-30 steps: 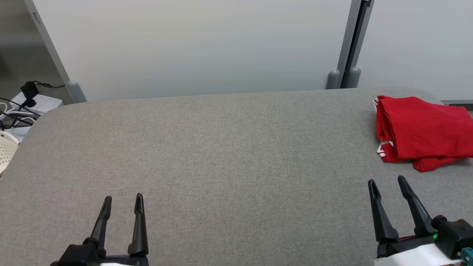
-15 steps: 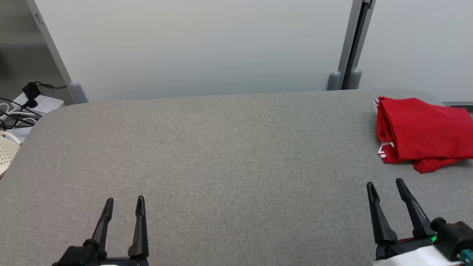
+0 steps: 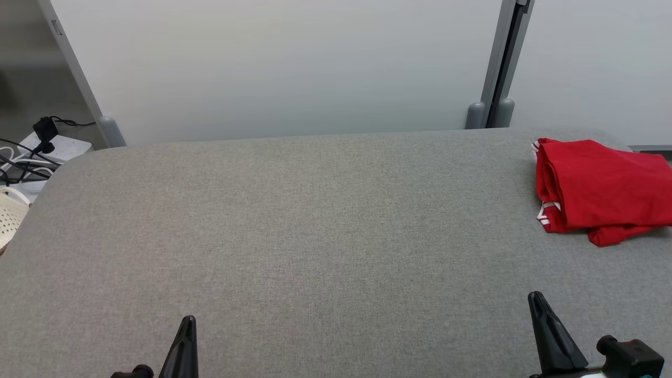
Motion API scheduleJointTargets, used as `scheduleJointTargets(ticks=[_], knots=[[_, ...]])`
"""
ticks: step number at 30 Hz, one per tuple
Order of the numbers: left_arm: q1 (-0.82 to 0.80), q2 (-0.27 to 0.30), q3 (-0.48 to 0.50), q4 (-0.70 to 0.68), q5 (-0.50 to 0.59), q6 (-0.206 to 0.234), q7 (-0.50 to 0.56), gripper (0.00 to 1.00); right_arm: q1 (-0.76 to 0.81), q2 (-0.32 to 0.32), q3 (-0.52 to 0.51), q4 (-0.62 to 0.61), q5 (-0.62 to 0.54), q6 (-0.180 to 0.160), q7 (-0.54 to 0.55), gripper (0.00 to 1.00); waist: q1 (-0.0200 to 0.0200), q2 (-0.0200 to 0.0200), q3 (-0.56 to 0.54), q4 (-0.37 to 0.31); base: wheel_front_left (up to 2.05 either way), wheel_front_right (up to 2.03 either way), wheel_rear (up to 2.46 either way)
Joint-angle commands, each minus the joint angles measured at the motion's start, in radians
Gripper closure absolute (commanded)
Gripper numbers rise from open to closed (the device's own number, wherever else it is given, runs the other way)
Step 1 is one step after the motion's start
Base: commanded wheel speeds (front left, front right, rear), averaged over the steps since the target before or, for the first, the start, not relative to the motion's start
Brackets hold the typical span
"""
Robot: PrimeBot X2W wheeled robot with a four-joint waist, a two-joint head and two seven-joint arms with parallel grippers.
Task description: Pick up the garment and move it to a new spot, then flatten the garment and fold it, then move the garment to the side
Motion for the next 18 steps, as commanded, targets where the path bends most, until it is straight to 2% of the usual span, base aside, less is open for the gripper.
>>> scheduleJointTargets(ticks=[1, 4, 7, 18], knots=[[-0.029, 0.005, 0.007, -0.02, -0.033, -0.004, 0.005, 1.0, -0.028, -0.005, -0.006, -0.022, 0.035, 0.0, 0.007, 1.0, 0.0006, -0.0001, 0.001, 0.001, 0.0, 0.0, 0.0], [-0.035, 0.006, 0.01, -0.018, -0.066, -0.007, 0.014, 1.0, -0.031, -0.006, -0.01, -0.019, 0.068, 0.0, 0.015, 1.0, 0.0023, -0.0001, 0.002, 0.002, 0.0, 0.0, 0.0], [-0.043, 0.006, 0.015, -0.013, -0.11, -0.011, 0.025, 1.0, -0.038, -0.006, -0.015, -0.014, 0.112, 0.0, 0.025, 1.0, 0.0003, -0.0001, 0.006, 0.003, 0.0, 0.0, 0.0], [-0.07, 0.007, 0.03, 0.002, -0.242, -0.024, 0.06, 1.0, -0.058, -0.007, -0.03, 0.001, 0.245, 0.0, 0.055, 1.0, 0.0001, -0.0001, 0.015, 0.006, 0.0, 0.0, 0.0]])
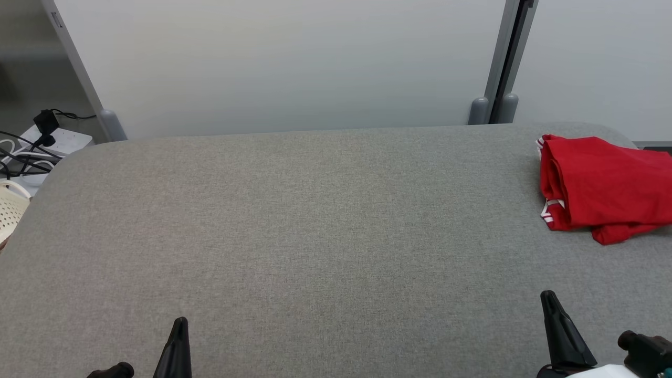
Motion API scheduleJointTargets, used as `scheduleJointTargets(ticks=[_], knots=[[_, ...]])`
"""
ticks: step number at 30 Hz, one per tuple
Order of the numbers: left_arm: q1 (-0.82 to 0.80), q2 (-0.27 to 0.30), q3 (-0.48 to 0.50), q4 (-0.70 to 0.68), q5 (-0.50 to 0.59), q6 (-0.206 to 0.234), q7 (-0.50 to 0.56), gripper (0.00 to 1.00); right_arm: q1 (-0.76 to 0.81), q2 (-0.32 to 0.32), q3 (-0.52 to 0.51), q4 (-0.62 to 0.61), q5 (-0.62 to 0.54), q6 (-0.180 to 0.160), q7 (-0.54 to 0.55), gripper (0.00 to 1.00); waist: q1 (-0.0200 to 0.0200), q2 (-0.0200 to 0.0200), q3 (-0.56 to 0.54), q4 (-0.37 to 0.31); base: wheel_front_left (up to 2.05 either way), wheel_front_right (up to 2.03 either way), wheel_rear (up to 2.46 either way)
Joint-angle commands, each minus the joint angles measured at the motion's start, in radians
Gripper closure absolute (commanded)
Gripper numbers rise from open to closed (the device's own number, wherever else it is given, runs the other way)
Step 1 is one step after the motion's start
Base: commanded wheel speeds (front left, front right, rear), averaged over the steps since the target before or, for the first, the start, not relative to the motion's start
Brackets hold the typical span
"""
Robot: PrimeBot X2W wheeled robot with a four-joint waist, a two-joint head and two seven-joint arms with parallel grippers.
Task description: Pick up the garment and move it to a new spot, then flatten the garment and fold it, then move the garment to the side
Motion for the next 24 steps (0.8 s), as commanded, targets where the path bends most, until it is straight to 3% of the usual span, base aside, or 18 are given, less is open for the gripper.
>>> scheduleJointTargets(ticks=[1, 24], knots=[[-0.058, 0.009, 0.015, -0.021, -0.026, -0.01, 0.008, 1.0, -0.047, -0.008, -0.006, -0.021, 0.029, 0.0, 0.006, 1.0, -0.0002, -0.0001, 0.001, 0.0, 0.0, 0.0, 0.0], [-0.109, 0.011, 0.045, 0.007, -0.278, -0.034, 0.076, 1.0, -0.083, -0.006, -0.04, 0.006, 0.278, 0.0, 0.069, 1.0, -0.0002, -0.0001, 0.017, 0.007, 0.0, 0.0, 0.0]])
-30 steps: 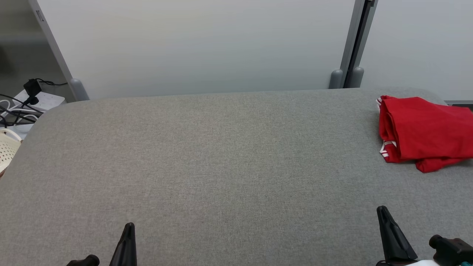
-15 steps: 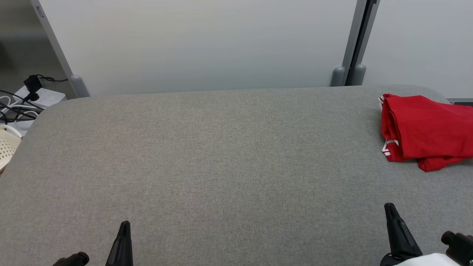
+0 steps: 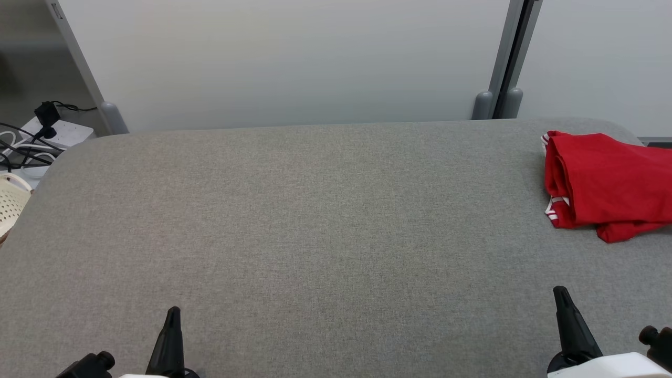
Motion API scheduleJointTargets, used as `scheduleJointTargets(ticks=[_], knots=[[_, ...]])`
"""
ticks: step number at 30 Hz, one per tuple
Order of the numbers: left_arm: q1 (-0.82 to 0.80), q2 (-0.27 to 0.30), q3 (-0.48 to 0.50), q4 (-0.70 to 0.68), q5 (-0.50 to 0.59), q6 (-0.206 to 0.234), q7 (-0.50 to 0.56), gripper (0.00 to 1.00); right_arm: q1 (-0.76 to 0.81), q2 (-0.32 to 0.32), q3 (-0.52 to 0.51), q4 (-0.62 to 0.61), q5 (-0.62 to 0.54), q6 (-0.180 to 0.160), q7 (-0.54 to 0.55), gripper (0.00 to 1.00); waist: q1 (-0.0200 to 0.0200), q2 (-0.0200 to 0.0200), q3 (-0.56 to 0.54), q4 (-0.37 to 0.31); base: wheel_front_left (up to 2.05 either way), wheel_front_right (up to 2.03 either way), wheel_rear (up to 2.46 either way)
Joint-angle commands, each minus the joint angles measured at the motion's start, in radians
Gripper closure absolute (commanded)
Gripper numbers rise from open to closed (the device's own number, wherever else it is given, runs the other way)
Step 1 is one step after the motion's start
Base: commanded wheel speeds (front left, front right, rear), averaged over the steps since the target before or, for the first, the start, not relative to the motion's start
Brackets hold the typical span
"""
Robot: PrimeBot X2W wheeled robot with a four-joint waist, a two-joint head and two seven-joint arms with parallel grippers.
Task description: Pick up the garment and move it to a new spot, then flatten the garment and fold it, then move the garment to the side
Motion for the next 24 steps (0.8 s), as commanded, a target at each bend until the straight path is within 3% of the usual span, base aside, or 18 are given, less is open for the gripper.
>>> scheduleJointTargets(ticks=[1, 24], knots=[[-0.06, 0.011, 0.021, -0.022, -0.027, -0.013, 0.007, 1.0, -0.051, -0.011, -0.001, -0.021, 0.03, 0.001, 0.01, 1.0, -0.0001, -0.0001, 0.001, 0.0, 0.0, 0.0, 0.0], [-0.108, 0.013, 0.05, 0.005, -0.269, -0.036, 0.072, 1.0, -0.086, -0.006, -0.037, 0.005, 0.265, 0.001, 0.072, 1.0, -0.0001, -0.0001, 0.016, 0.007, 0.0, 0.0, 0.0]])
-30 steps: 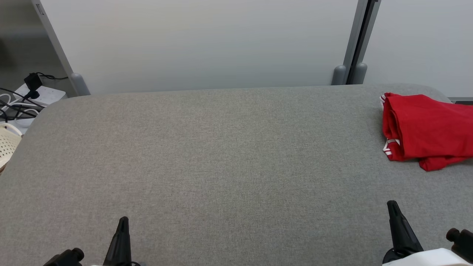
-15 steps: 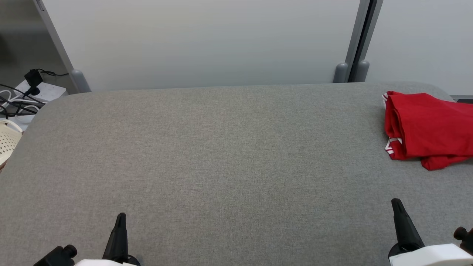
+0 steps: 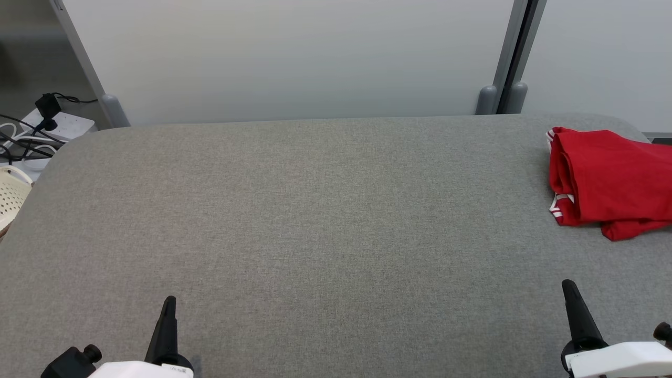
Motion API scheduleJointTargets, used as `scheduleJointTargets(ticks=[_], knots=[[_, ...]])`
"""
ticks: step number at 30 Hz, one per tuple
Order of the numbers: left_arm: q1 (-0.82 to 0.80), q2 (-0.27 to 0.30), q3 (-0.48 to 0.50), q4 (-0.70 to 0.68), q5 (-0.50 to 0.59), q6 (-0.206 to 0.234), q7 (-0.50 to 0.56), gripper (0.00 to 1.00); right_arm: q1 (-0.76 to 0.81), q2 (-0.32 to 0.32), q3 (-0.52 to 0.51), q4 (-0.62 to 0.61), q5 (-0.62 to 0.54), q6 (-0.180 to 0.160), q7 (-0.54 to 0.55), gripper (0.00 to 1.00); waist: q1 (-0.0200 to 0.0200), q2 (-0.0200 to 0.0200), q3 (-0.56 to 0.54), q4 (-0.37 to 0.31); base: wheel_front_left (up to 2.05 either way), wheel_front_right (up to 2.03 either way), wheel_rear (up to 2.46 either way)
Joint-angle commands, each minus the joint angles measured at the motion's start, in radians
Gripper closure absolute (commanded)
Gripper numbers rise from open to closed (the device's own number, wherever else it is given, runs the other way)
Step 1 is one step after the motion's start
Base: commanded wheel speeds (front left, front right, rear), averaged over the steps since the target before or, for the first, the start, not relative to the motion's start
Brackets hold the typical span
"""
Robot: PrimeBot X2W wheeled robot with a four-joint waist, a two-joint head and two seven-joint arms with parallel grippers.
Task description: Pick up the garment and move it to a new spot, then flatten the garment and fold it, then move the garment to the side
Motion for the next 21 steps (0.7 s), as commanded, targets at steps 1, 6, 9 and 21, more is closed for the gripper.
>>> scheduleJointTargets(ticks=[1, 6, 9, 21], knots=[[-0.058, 0.012, 0.026, -0.018, -0.031, -0.011, 0.006, 1.0, -0.048, -0.01, 0.002, -0.021, 0.033, 0.001, 0.01, 1.0, -0.0001, -0.0001, 0.001, 0.0, 0.0, 0.0, 0.0], [-0.069, 0.013, 0.032, -0.012, -0.086, -0.016, 0.021, 1.0, -0.056, -0.008, -0.007, -0.015, 0.086, 0.001, 0.024, 1.0, -0.0001, -0.0001, 0.005, 0.002, 0.0, 0.0, 0.0], [-0.076, 0.013, 0.036, -0.008, -0.119, -0.019, 0.03, 1.0, -0.061, -0.007, -0.012, -0.011, 0.118, 0.001, 0.033, 1.0, -0.0001, -0.0001, 0.007, 0.003, 0.0, 0.0, 0.0], [-0.102, 0.014, 0.052, 0.007, -0.25, -0.032, 0.065, 1.0, -0.08, -0.004, -0.034, 0.003, 0.245, 0.001, 0.069, 1.0, -0.0001, -0.0001, 0.015, 0.006, 0.0, 0.0, 0.0]])
